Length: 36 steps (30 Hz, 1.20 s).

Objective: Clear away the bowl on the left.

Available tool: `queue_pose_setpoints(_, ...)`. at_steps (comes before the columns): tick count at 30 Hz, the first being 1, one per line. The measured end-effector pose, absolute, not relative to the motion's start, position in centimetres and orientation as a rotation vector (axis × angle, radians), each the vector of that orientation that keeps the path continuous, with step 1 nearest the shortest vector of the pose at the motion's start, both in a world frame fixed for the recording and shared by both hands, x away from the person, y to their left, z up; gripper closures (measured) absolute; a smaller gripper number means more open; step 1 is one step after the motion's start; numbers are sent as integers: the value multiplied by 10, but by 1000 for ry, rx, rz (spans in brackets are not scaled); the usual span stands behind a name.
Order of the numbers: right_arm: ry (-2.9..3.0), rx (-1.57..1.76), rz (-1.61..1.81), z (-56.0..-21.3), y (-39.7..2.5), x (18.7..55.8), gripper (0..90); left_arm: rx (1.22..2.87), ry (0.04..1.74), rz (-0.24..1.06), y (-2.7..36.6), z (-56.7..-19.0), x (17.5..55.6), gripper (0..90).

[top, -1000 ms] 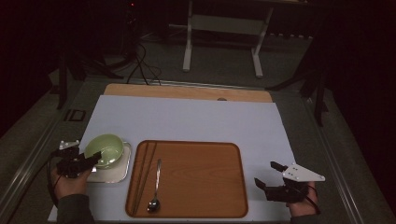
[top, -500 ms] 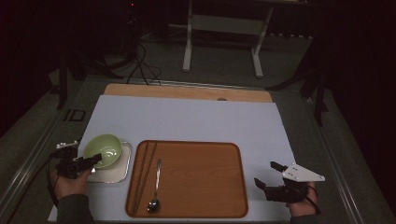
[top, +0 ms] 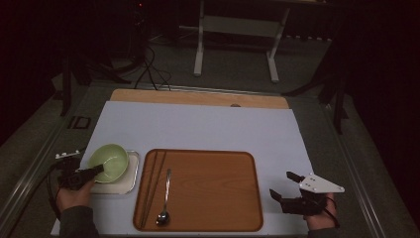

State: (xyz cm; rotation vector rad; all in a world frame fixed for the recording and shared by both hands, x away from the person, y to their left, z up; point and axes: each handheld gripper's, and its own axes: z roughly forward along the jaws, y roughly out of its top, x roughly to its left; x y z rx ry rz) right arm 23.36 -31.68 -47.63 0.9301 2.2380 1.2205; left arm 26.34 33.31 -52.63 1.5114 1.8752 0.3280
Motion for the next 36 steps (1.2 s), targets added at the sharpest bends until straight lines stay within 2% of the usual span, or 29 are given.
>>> queue_pose_setpoints(7, 2239, 930, 1220, -476, -317, 234, 142, 1453, 1846, 305, 334, -525, 261, 842)
queue_pose_setpoints(20, 2244, 932, 1227, -476, -317, 234, 144, 1457, 1837, 341, 330, -520, 260, 836)
queue_pose_setpoints(36, 2238, 937, 1230, -476, -319, 234, 144, 1448, 1771, 327, 316, -502, 256, 836)
